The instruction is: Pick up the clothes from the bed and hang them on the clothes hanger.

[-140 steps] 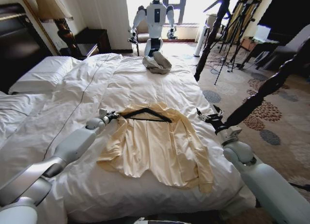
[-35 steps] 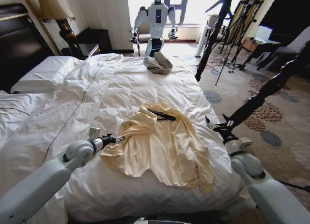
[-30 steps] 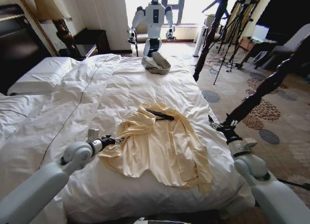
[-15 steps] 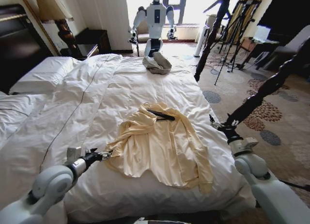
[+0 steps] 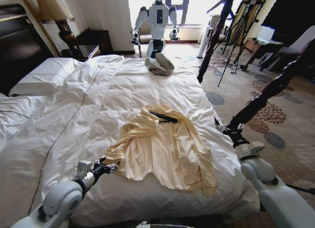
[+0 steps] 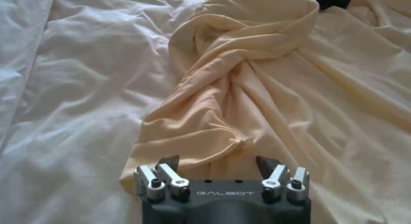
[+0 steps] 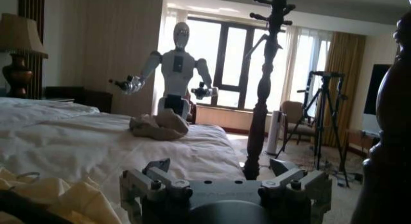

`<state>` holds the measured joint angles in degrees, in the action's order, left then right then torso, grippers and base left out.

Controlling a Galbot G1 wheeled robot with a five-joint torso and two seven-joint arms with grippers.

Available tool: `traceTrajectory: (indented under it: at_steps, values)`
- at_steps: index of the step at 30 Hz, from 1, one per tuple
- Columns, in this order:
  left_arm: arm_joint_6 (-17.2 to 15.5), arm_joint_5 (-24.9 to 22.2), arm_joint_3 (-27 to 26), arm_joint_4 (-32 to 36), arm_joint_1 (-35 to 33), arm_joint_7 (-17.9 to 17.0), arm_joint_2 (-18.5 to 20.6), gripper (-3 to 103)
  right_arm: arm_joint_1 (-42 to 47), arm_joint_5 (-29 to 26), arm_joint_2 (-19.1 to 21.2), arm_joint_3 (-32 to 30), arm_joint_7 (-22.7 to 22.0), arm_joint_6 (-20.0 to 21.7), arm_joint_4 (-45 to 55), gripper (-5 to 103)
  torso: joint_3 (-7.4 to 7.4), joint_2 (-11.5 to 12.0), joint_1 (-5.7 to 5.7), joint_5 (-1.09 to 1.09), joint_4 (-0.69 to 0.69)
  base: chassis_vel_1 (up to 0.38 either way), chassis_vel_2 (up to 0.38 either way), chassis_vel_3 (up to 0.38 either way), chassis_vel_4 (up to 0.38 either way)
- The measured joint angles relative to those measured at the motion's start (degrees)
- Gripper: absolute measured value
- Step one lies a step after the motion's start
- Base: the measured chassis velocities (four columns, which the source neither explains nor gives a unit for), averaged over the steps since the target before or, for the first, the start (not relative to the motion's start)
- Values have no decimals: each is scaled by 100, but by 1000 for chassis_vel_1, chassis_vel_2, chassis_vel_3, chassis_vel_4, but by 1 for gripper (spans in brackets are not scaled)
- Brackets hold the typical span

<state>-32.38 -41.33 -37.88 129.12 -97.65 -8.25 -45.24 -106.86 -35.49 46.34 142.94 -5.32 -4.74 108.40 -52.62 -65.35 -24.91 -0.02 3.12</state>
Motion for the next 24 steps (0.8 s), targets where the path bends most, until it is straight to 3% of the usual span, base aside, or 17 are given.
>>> traceTrajectory:
  at_steps: [3,7,11,17,20,21,24]
  values:
    - [224,212,228,-144,157,131,29,69,84,-8,-9,-83,0,-3,39,100,0,0,-1,0,0,0,0,0,0]
    - [383,394,294,-256,223,220,54,63,144,5,14,-104,0,-16,42,100,0,0,-1,0,0,0,0,0,0]
    - [577,553,360,-442,294,347,135,46,207,29,75,-125,0,-24,65,100,0,0,0,1,0,0,0,0,0]
    - [648,538,424,-518,373,403,153,30,166,18,34,-168,-4,-24,26,100,0,0,-1,0,0,0,0,0,0]
    - [708,421,421,-503,348,436,161,15,176,12,17,-210,-1,-38,-22,100,0,0,-1,0,0,0,0,0,0]
    - [708,421,421,-503,348,436,161,15,176,12,17,-210,-1,-38,-22,100,0,0,-1,0,0,0,0,0,0]
    - [738,194,311,-399,251,425,124,2,190,19,44,-211,13,-71,-71,100,0,0,0,1,0,0,0,0,0]
